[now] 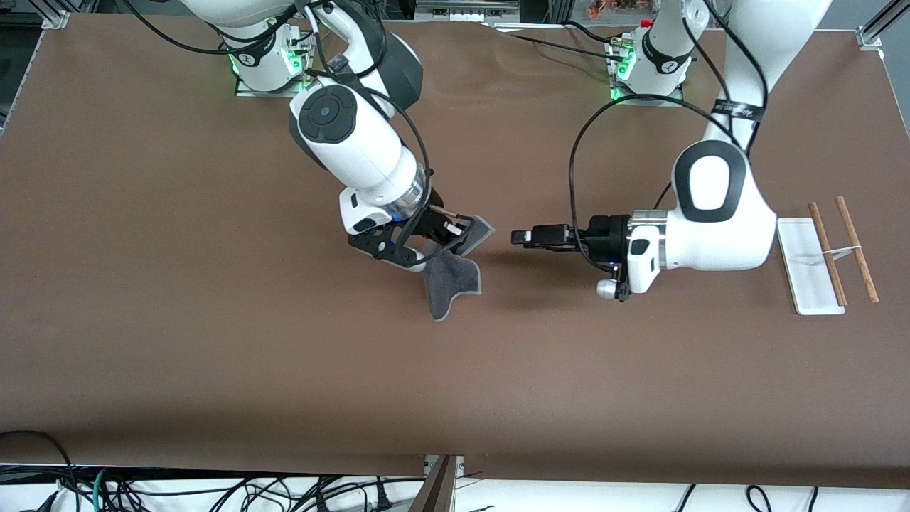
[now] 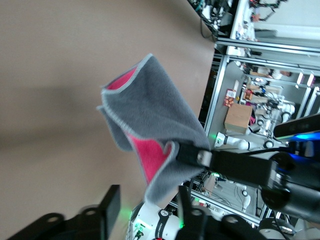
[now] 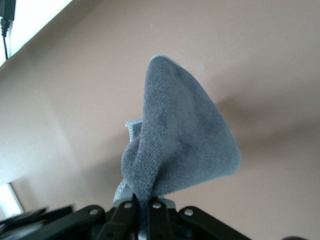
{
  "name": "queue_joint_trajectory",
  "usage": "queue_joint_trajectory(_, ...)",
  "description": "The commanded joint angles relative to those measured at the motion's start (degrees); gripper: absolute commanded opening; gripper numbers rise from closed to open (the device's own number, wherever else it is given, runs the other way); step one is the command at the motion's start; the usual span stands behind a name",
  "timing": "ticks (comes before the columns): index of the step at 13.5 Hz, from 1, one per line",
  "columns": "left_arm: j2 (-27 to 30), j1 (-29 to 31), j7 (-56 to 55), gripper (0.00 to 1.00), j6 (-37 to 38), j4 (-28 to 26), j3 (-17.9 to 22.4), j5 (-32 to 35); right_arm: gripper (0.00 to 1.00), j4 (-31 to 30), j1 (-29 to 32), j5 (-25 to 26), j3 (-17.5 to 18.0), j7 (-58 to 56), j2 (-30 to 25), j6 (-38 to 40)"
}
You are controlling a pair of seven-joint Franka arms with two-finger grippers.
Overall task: Pass towel and hang on rack
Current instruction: 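Grasp the towel with the left gripper beside the right gripper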
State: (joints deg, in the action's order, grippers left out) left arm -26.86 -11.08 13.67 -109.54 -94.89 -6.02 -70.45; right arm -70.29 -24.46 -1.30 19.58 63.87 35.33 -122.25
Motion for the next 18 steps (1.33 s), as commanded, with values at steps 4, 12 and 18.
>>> queue_joint_trajectory(4, -2.41, -0.7, 5.58, 0.41, 0.82, 1.11, -0.22, -2.41, 0.0, 1.91, -1.12, -0.28, -0.07, 1.17, 0.97, -0.71)
queue_joint_trajectory(12, -1.7, -0.7, 5.84, 0.42, 6.09, 0.68, -0.49, -2.59, 0.0, 1.83, -1.47, -0.2, -0.07, 1.25, 0.97, -0.71)
queue_joint_trajectory(18, -2.14, -0.35, 9.96, 0.02, 6.97, 0.41, -1.63, -2.5, 0.0, 1.83, -1.47, -0.28, -0.07, 1.17, 0.97, -0.71)
